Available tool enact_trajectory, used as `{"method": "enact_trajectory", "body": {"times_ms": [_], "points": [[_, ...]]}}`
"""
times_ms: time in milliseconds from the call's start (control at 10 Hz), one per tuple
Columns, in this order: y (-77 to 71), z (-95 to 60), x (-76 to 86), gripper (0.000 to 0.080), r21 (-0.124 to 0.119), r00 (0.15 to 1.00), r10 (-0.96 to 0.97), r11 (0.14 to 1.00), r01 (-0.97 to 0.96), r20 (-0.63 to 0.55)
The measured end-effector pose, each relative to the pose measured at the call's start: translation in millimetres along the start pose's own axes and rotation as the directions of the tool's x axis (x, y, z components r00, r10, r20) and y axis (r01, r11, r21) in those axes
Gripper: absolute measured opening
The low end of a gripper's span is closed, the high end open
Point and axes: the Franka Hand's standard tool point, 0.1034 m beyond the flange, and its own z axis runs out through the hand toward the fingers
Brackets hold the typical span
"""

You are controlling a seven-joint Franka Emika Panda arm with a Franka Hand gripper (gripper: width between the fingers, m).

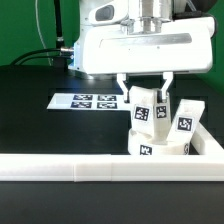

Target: Assemble stool

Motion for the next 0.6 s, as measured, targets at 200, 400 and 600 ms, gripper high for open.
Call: {"method": "enact_trajectory", "body": {"times_ms": [200,400,600], "points": [[0.0,-0.1,0.1,0.0538,0.000,1.000,0.000,1.000,0.000,0.001],[-2.1,-9.4,5.1,0.0642,0.009,1.000,0.004,1.000,-0.005,0.020],[0.8,-22.7,15.3,0.0648,0.018,0.999,-0.002,1.000,0.002,0.034]]}}
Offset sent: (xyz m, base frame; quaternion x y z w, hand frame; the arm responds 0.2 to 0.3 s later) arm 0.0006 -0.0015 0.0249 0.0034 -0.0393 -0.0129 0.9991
